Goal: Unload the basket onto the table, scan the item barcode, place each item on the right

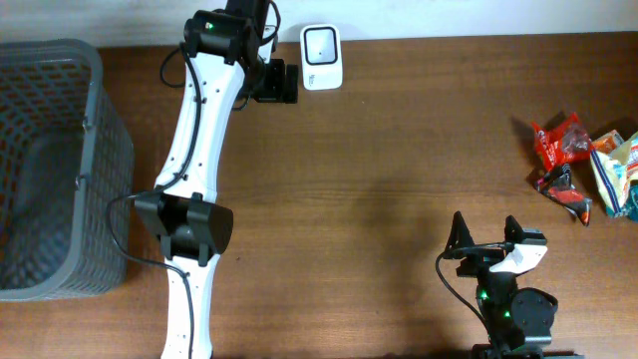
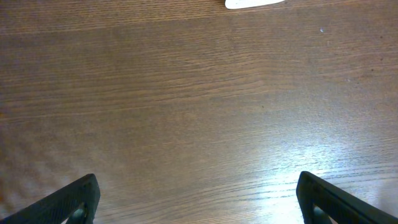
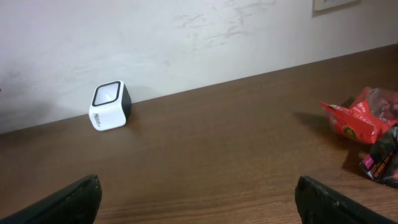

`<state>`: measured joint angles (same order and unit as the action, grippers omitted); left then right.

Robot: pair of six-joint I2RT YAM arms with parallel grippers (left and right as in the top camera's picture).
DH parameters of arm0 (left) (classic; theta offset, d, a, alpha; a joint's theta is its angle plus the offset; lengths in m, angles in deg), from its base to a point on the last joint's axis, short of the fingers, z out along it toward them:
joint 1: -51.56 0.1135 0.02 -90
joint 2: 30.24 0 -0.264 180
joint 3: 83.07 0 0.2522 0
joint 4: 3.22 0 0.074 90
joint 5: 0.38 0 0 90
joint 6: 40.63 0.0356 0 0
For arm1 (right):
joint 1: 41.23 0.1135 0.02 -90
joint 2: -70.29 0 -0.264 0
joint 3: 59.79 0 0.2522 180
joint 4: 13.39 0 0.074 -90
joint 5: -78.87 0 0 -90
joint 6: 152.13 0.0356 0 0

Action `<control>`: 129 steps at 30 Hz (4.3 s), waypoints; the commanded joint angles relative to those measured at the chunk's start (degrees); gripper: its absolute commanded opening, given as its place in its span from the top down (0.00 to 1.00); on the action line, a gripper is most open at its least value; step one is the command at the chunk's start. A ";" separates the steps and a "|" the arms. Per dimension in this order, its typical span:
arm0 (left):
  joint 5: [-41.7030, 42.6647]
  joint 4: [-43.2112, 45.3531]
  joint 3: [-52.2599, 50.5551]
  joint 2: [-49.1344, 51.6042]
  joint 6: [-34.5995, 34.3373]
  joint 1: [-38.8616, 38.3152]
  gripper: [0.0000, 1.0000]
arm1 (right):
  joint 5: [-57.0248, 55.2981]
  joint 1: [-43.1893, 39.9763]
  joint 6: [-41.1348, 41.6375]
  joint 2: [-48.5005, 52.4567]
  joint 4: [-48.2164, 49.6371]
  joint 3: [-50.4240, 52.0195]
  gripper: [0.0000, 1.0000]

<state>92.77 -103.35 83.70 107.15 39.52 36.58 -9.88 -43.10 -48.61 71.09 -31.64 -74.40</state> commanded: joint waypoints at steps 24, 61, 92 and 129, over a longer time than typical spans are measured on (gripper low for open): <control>0.02 -0.04 0.02 0.50 0.33 0.00 0.01 | -1.11 0.35 -0.15 -0.61 -0.11 0.52 0.01; -5.75 -3.98 -16.96 -31.36 3.74 -1.27 0.01 | -1.11 0.35 -0.15 -0.61 -0.11 0.52 0.01; -6.60 60.37 -129.81 -110.49 4.81 1.29 0.01 | -1.11 0.35 -0.15 -0.61 -0.11 0.52 0.02; -5.95 81.72 -152.54 -137.11 9.84 11.43 0.01 | -1.11 0.37 -0.15 -0.61 -0.11 0.52 0.02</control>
<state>87.62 -21.24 -68.73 -29.55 50.76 46.28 -10.29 -43.10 -48.64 70.87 -31.66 -74.40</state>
